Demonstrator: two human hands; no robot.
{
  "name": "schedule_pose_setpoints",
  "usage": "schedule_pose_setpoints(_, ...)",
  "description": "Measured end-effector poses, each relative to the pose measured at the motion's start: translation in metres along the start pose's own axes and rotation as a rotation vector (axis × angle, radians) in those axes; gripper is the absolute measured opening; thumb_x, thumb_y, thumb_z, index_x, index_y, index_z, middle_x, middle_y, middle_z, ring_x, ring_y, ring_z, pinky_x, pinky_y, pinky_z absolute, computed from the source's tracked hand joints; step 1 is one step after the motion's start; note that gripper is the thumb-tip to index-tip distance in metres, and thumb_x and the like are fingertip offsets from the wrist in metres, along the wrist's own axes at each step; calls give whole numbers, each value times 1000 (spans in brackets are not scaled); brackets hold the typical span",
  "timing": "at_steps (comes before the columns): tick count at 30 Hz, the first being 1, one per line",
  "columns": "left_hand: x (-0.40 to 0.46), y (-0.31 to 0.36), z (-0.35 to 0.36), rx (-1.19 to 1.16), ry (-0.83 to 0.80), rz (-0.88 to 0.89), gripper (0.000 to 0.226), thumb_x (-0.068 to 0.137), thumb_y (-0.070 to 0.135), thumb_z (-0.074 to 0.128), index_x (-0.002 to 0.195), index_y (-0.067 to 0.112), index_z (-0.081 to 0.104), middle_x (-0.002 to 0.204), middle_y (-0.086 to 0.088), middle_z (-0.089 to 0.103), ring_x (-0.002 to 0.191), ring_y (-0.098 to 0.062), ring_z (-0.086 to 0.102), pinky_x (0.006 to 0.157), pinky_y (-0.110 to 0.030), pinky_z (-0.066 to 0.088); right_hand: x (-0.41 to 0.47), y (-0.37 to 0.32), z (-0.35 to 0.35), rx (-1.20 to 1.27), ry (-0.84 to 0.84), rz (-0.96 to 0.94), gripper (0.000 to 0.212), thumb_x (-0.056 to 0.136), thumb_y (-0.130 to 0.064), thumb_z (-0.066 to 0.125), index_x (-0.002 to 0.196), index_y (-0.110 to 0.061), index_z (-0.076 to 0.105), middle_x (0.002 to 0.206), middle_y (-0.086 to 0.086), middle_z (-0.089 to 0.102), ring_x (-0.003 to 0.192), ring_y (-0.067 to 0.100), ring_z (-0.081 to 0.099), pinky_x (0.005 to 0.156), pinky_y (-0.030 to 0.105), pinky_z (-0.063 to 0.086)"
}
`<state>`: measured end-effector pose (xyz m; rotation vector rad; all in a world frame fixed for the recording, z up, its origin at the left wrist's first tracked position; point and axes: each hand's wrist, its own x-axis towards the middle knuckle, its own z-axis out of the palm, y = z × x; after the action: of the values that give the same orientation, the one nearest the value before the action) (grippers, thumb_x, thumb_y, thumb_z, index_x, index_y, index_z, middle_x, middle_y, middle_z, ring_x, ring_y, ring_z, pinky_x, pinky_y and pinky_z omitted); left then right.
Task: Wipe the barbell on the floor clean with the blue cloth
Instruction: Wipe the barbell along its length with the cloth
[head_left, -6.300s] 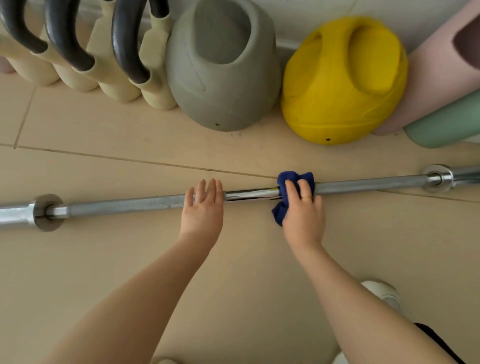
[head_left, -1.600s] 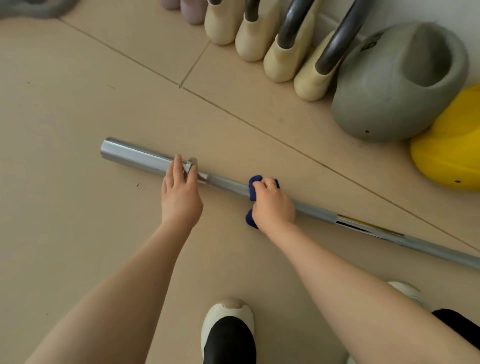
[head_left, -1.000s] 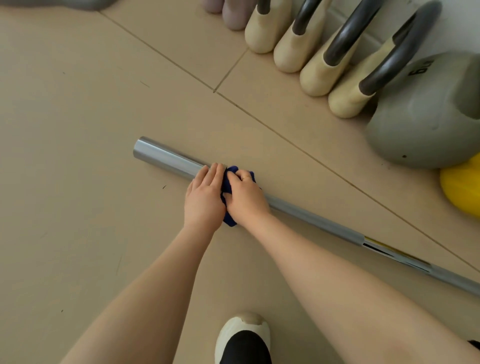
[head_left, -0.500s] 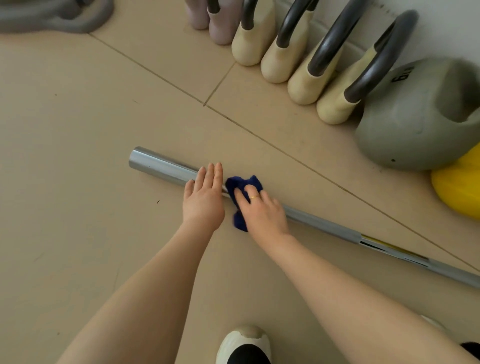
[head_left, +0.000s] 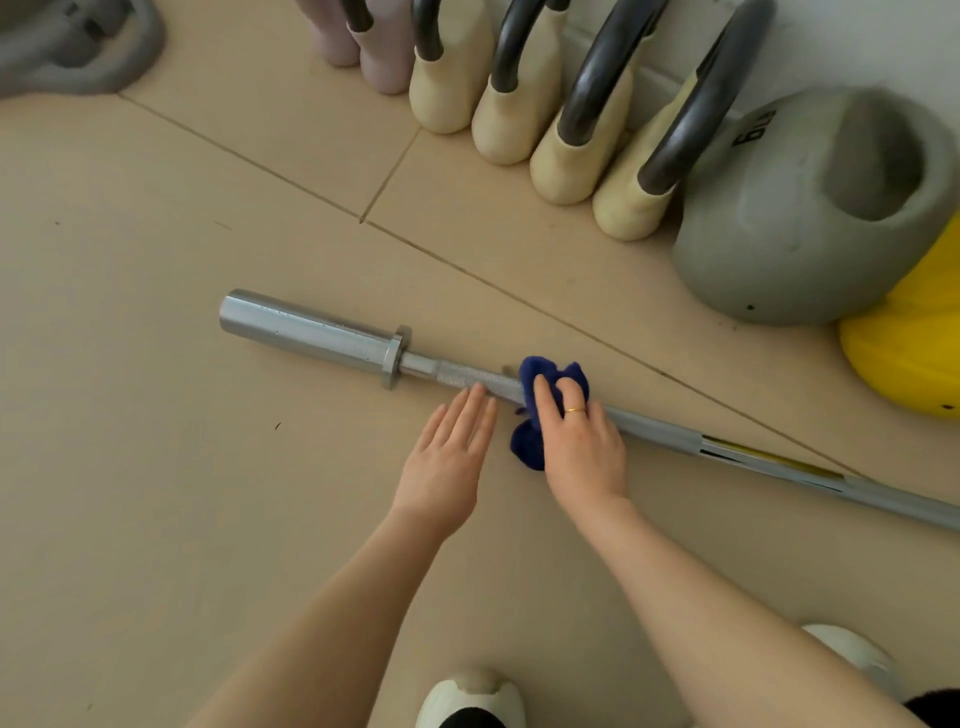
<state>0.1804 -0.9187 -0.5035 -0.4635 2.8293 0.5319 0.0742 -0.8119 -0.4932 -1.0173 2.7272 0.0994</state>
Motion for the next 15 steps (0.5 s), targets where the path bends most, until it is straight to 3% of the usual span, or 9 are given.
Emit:
schedule_pose_setpoints(2,2,8,4,11,-114,-51,74,88,-2,32,149,12,-8,156,-9,-16,146,-22,-8,116,-30,-7,-1,11,4,-3,25,52,70,46,-1,82,114,-8,65,102,15,65,62,30,60,51,31,51)
schedule_pose_setpoints(3,4,13,3,17,-129,-85,77,89,-1,33,148,15,-14,155,-8,-23,145,-21,-15,115,-30,-10,1,12,6,2,27,63,70,45,-1,82,113,-7,65,101,15,65,62,30,60,51,31,51)
schedule_pose_setpoints(6,14,24,3,15,-96,-136,84,86,1,37,147,22,-16,154,-10,-25,144,-21,-18,116,-31,-10,13,5,-6,4,-6,45,71,52,-6,82,120,-8,60,110,14,63,71,29,61,56,31,52)
schedule_pose_setpoints(9,25,24,-2,46,-90,-146,85,87,1,38,147,24,-16,154,-11,-25,144,-22,-17,116,-32,-10,18,30,-7,13,-138,-15,64,83,-9,57,142,-16,32,138,10,40,105,31,51,76,37,48)
schedule_pose_setpoints(12,36,29,-5,65,-117,-161,84,87,3,38,147,24,-16,154,-12,-26,144,-22,-18,115,-31,-11,8,75,-8,-21,-81,122,56,76,-7,66,129,-12,50,124,17,54,92,38,57,68,41,50)
schedule_pose_setpoints(15,45,34,-7,62,-111,-192,84,87,6,40,148,24,-14,154,-13,-23,144,-22,-16,115,-32,-11,9,93,-9,-1,-143,219,54,84,-9,56,136,-14,40,131,15,44,102,36,51,77,41,47)
